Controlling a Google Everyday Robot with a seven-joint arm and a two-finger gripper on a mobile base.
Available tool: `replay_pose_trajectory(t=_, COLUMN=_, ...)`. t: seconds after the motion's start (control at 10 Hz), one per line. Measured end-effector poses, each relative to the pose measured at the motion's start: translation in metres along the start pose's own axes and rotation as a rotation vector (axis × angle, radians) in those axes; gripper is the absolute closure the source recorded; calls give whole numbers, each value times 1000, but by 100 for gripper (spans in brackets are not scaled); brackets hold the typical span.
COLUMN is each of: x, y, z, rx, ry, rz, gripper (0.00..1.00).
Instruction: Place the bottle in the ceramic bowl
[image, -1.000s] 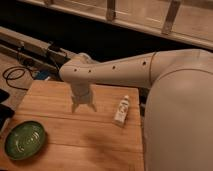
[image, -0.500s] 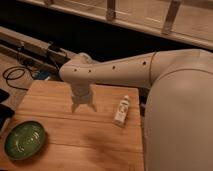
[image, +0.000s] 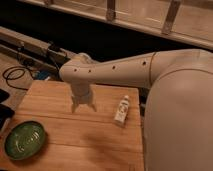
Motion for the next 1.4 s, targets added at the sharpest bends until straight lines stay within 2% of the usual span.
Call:
replay_pose_trajectory(t=0.4, x=-1, y=-1, z=0, rx=2, ry=-6, rz=2, gripper=35)
replay_pose_trajectory(t=0.7, x=-19, y=-19, z=-4, rx=42, ry=-62, rz=-14, gripper=35)
replay_pose_trajectory(t=0.9, x=-51, y=-52, z=-12, rx=75, ry=-118, rz=-27, gripper=35)
replay_pose_trajectory(t=1.0, x=-60, y=-64, z=-16, rx=81, ry=-140, rz=-33, gripper=35)
replay_pose_trajectory(t=1.1, x=-68, y=-91, z=-24, rx=86, ry=-184, rz=-36, gripper=35)
replay_pose_trajectory(t=1.4, x=-55, y=-155, z=-48, rx=80, ry=-304, rz=-2, gripper=35)
